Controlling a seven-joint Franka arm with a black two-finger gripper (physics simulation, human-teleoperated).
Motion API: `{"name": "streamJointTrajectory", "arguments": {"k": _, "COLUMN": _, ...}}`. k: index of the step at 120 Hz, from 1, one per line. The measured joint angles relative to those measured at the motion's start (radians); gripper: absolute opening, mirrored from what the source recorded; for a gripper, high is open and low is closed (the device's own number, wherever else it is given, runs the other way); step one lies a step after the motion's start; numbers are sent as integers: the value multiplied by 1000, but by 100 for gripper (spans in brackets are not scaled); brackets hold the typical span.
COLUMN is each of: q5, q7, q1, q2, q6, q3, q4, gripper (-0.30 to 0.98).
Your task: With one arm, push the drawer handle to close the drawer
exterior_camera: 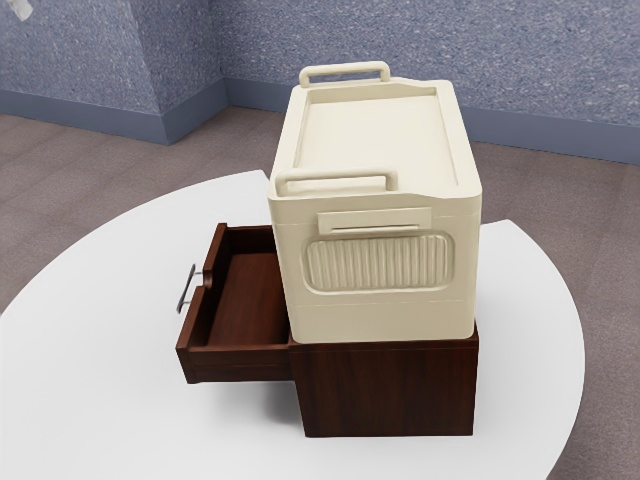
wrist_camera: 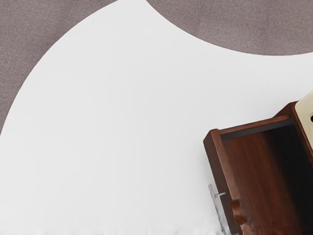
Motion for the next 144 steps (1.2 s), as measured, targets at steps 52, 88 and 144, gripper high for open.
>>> {"name": "streamJointTrajectory", "arguments": {"k": 52, "q5": 112, "q7": -31, "q1": 497, "q2": -528, "q6": 298, "q3": -382, "q4": -1230, "gripper": 67}}
{"name": "streamJointTrajectory", "arguments": {"k": 88, "q5": 165, "q7": -94, "q1": 379, "q2": -298, "q6": 599, "q3": -236, "q4": -1256, "gripper": 67}}
{"name": "streamJointTrajectory", "arguments": {"k": 144, "q5": 267, "q7": 427, "q1": 191, "q2": -223, "q6": 943, "q3": -76, "q4": -1243, "gripper": 67}}
